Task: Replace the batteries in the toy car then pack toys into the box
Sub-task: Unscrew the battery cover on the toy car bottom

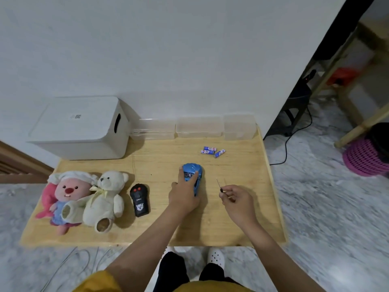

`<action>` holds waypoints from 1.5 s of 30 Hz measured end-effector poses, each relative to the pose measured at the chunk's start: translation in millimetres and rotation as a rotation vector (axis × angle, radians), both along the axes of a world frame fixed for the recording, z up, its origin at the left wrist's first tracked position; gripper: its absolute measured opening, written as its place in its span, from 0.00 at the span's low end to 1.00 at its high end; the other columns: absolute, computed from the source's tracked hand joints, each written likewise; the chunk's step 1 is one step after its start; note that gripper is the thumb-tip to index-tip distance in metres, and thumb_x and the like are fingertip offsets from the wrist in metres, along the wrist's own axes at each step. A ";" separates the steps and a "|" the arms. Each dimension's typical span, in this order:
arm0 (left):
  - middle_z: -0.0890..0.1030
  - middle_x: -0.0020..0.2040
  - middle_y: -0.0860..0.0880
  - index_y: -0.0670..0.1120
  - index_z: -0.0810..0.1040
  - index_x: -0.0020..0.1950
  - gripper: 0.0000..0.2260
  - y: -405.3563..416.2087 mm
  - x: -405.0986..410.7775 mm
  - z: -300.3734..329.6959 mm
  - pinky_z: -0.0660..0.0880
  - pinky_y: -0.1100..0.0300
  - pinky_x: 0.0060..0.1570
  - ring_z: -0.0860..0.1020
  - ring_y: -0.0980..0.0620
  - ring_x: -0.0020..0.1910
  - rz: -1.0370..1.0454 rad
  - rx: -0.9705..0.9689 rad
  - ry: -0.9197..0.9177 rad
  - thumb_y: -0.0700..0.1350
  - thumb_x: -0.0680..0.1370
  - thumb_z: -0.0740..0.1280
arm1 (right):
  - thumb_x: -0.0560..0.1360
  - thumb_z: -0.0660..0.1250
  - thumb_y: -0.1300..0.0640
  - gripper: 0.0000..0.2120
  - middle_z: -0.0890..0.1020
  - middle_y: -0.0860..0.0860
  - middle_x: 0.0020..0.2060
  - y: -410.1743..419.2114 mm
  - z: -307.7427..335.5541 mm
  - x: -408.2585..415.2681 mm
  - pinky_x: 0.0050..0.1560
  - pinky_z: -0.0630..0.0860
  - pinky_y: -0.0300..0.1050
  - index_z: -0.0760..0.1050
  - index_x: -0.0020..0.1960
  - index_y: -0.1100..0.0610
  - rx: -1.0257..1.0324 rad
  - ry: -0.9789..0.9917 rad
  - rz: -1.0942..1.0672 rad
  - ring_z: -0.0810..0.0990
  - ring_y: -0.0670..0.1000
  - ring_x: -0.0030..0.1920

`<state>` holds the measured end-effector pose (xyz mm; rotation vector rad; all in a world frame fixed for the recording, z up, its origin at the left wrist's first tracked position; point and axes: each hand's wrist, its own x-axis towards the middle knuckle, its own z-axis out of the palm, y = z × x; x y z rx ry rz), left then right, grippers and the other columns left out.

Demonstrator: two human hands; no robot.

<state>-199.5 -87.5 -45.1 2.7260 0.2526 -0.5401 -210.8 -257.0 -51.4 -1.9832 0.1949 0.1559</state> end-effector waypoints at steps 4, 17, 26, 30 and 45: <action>0.49 0.78 0.46 0.58 0.57 0.76 0.34 1.8 -6.1 0.0 0.73 0.53 0.57 0.67 0.40 0.68 0.109 -0.230 -0.095 0.50 0.74 0.69 | 0.71 0.71 0.63 0.14 0.82 0.47 0.34 -3.3 0.1 -2.2 0.40 0.78 0.42 0.76 0.38 0.44 0.026 0.017 -0.008 0.82 0.50 0.38; 0.69 0.70 0.55 0.57 0.63 0.73 0.28 -14.6 -30.6 23.1 0.76 0.50 0.60 0.71 0.61 0.66 0.344 -1.041 -0.311 0.38 0.77 0.67 | 0.78 0.63 0.55 0.05 0.84 0.56 0.45 21.7 19.7 12.0 0.49 0.79 0.60 0.74 0.45 0.55 0.393 0.426 0.039 0.83 0.58 0.47; 0.66 0.69 0.66 0.66 0.58 0.73 0.31 -6.1 -36.8 36.8 0.69 0.65 0.62 0.69 0.66 0.66 0.231 -0.912 -0.273 0.38 0.78 0.62 | 0.76 0.66 0.60 0.04 0.83 0.58 0.47 25.0 26.9 11.1 0.51 0.79 0.54 0.75 0.43 0.56 0.403 0.254 0.029 0.82 0.55 0.45; 0.75 0.61 0.63 0.68 0.60 0.72 0.31 -3.5 -31.9 43.0 0.73 0.66 0.55 0.75 0.66 0.55 0.185 -0.813 -0.214 0.39 0.77 0.60 | 0.75 0.67 0.59 0.04 0.82 0.54 0.45 25.5 27.3 13.1 0.51 0.79 0.52 0.75 0.42 0.54 0.329 0.206 0.031 0.81 0.55 0.49; 0.77 0.55 0.59 0.59 0.64 0.72 0.29 -4.5 -26.5 40.3 0.80 0.57 0.50 0.81 0.53 0.50 0.300 -0.796 -0.266 0.46 0.74 0.70 | 0.75 0.67 0.60 0.03 0.82 0.54 0.43 27.7 29.3 7.0 0.46 0.80 0.48 0.77 0.43 0.57 0.305 0.125 -0.040 0.82 0.52 0.45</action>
